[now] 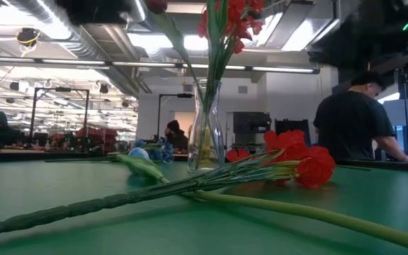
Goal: Sort flowers into vase by color
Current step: Put the right blue flower into the yellow vase
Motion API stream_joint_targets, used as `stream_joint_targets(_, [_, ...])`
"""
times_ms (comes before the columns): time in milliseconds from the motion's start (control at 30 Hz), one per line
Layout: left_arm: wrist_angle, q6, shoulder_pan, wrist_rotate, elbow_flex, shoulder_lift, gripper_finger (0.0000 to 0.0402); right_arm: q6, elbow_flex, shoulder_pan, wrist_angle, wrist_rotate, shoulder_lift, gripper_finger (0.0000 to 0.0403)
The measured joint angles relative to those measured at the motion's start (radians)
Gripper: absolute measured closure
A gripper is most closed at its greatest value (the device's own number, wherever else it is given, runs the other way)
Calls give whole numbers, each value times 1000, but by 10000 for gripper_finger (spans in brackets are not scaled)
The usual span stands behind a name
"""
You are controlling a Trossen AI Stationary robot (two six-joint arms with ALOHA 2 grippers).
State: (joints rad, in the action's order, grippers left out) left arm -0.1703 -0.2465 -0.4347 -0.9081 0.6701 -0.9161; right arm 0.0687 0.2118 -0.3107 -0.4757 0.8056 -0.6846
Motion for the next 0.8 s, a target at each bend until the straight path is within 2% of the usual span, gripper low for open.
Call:
stream_joint_targets(67, [-95,-101,25,-4,0,0,168,48,45,24,195,118,0,127])
stream_joint_targets(133, [-164,-186,61,68,0,0,168,112,103,78,384,120,0,127])
stream_joint_targets(233, [-180,-223,120,227,-3,-8,168,200,190,205,615,0,-12,127])
stream_joint_targets(333, [-174,-217,166,289,-5,-10,168,235,262,361,775,-135,-39,127])
stream_joint_targets(467, [-161,-186,224,307,-5,-9,168,232,314,565,834,-319,-111,127])
stream_joint_targets(600, [-91,-123,288,393,-7,-9,168,175,321,730,797,-507,-211,127])
stream_joint_targets(800, [179,-38,378,565,-111,-5,168,108,321,882,716,-622,-386,127])
